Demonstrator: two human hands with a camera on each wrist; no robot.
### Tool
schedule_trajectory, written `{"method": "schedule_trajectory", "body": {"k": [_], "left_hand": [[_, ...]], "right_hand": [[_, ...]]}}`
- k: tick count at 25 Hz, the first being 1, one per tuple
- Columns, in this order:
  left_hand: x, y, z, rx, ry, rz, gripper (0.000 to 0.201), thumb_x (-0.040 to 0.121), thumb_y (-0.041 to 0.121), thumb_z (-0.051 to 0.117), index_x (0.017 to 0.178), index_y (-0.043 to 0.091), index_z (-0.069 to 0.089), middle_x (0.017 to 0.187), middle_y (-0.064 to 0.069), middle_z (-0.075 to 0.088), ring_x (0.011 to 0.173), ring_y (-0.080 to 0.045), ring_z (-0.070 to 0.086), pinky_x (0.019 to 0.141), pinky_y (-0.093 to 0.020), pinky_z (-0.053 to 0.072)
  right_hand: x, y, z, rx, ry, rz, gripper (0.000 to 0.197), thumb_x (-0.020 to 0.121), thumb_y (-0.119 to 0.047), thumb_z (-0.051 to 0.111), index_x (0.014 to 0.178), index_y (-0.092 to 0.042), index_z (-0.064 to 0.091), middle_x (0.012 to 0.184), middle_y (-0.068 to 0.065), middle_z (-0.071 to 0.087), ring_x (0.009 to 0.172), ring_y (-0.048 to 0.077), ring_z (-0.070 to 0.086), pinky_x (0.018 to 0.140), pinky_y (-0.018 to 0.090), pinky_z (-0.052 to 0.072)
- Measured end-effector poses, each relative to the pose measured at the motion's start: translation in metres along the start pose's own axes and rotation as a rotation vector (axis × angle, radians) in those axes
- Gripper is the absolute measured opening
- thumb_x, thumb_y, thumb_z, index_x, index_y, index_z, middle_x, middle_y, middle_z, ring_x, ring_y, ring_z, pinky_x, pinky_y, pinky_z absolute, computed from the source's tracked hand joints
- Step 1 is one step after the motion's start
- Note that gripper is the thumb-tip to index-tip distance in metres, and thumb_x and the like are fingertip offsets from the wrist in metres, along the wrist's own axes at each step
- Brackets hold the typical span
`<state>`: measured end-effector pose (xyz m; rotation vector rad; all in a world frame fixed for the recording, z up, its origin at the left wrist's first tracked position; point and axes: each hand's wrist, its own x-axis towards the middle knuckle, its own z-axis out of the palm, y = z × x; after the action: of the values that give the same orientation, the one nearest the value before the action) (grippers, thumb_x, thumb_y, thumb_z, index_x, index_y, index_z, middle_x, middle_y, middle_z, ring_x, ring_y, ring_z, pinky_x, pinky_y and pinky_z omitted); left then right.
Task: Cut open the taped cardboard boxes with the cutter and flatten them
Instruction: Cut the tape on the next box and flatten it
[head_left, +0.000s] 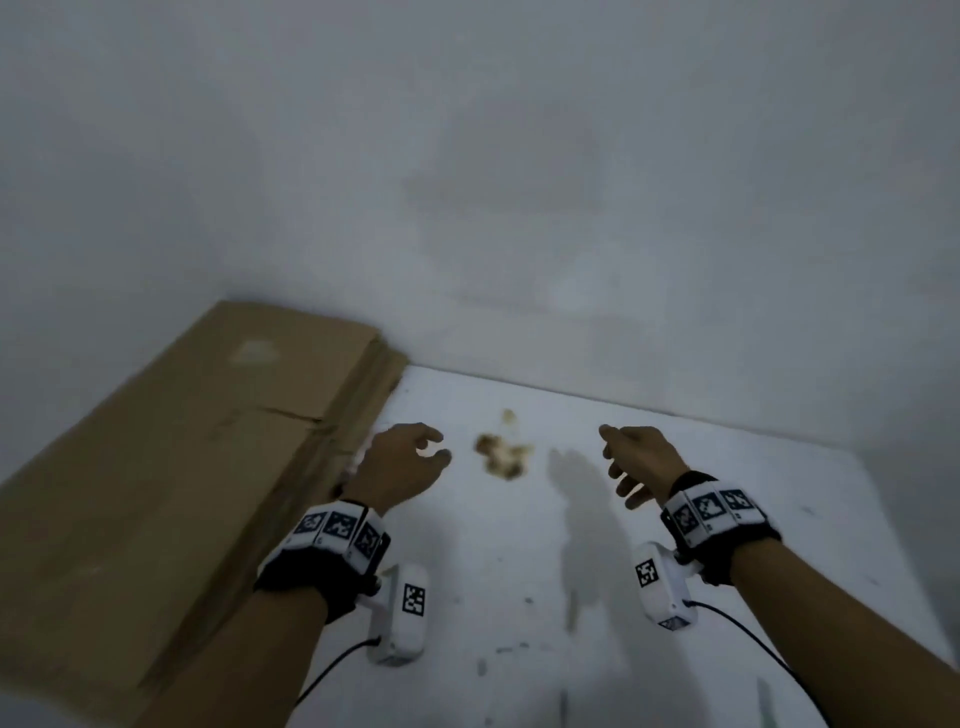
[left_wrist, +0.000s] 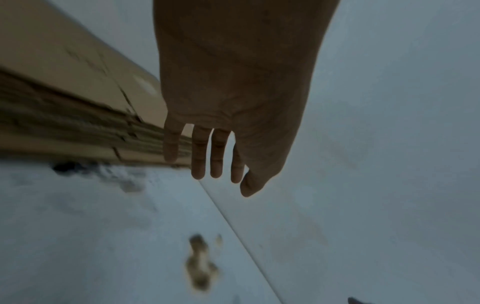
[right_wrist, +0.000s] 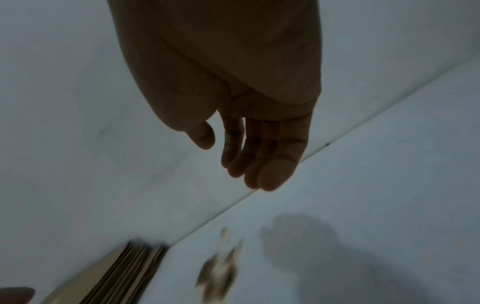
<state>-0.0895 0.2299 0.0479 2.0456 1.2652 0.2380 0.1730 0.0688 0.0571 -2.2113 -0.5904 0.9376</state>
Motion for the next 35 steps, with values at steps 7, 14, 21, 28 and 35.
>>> {"method": "schedule_trajectory", "body": {"k": [7,14,21,28,35], "left_hand": [[-0.056,0.212,0.209,-0.230,-0.292,0.131,0.024,0.088,0.030,0.073,0.111,0.023,0.073,0.111,0.003,0.069,0.102,-0.009,0.062,0.093,-0.021,0.045],[-0.141,0.381,0.453,-0.298,-0.588,0.045,0.021,0.091,0.030,0.070,0.110,0.022,0.072,0.107,0.001,0.069,0.104,-0.018,0.065,0.091,-0.030,0.052],[-0.181,0.433,0.629,-0.352,-0.716,-0.324,0.023,0.096,0.029,0.064,0.118,0.023,0.059,0.107,0.007,0.059,0.111,-0.020,0.060,0.088,-0.033,0.053],[-0.142,0.348,0.790,-0.257,-0.680,-0.638,0.056,0.098,0.035,0.061,0.146,0.014,0.042,0.141,-0.006,0.050,0.120,-0.025,0.051,0.096,-0.036,0.050],[-0.090,0.190,0.886,-0.432,-0.303,-0.924,0.060,0.099,0.027,0.060,0.151,0.007,0.036,0.143,-0.006,0.045,0.118,-0.030,0.050,0.093,-0.031,0.043]], "right_hand": [[-0.063,0.213,-0.227,0.272,0.241,0.221,0.033,0.100,-0.032,0.055,0.097,0.000,0.063,0.082,0.017,0.062,0.060,0.029,0.057,0.055,0.036,0.053],[-0.064,0.434,-0.365,0.388,0.255,0.404,0.030,0.102,-0.031,0.053,0.098,-0.004,0.064,0.082,0.018,0.064,0.062,0.030,0.058,0.058,0.038,0.055],[-0.045,0.600,-0.414,0.444,0.140,0.628,0.027,0.100,-0.028,0.054,0.097,-0.003,0.064,0.079,0.015,0.064,0.055,0.026,0.057,0.058,0.038,0.055],[0.040,0.715,-0.377,0.458,0.016,0.710,0.028,0.099,-0.031,0.055,0.111,-0.007,0.060,0.086,0.015,0.065,0.059,0.026,0.059,0.060,0.038,0.058],[0.170,0.804,-0.286,0.343,-0.123,0.679,0.042,0.096,-0.045,0.059,0.113,-0.007,0.056,0.092,0.013,0.066,0.073,0.029,0.063,0.081,0.049,0.059]]}}
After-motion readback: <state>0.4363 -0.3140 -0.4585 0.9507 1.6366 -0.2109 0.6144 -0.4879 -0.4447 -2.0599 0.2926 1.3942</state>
